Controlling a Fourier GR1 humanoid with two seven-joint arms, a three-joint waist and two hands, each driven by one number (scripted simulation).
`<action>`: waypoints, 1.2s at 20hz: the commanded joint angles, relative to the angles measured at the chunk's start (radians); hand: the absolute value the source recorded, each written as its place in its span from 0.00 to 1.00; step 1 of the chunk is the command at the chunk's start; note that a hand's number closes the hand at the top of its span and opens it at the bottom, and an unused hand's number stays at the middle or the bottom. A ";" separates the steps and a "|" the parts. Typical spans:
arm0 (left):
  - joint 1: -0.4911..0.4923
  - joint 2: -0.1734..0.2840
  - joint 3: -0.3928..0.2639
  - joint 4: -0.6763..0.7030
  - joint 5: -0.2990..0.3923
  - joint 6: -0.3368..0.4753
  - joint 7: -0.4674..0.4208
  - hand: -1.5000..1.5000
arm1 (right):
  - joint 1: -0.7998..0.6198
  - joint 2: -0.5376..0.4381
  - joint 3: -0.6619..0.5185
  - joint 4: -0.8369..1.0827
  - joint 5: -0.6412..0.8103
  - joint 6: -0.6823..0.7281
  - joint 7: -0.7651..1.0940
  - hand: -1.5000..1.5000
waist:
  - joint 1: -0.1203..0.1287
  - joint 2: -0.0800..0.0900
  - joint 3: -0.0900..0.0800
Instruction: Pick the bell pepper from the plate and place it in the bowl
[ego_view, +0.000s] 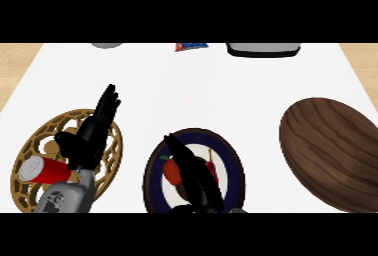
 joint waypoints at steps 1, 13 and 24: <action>0.016 -0.002 0.035 0.028 0.010 -0.036 -0.052 0.50 | -0.012 0.001 -0.026 0.157 -0.081 -0.036 -0.160 0.00 | 0.002 0.001 0.000; 0.061 -0.071 -0.021 -0.066 -0.075 -0.010 0.010 0.50 | -0.122 0.001 -0.020 0.241 0.061 -0.052 0.004 0.00 | 0.001 -0.001 0.000; 0.014 -0.090 0.020 0.028 -0.077 -0.027 -0.027 0.50 | -0.200 0.001 0.191 0.394 -0.018 -0.064 -0.127 1.00 | 0.010 0.001 0.000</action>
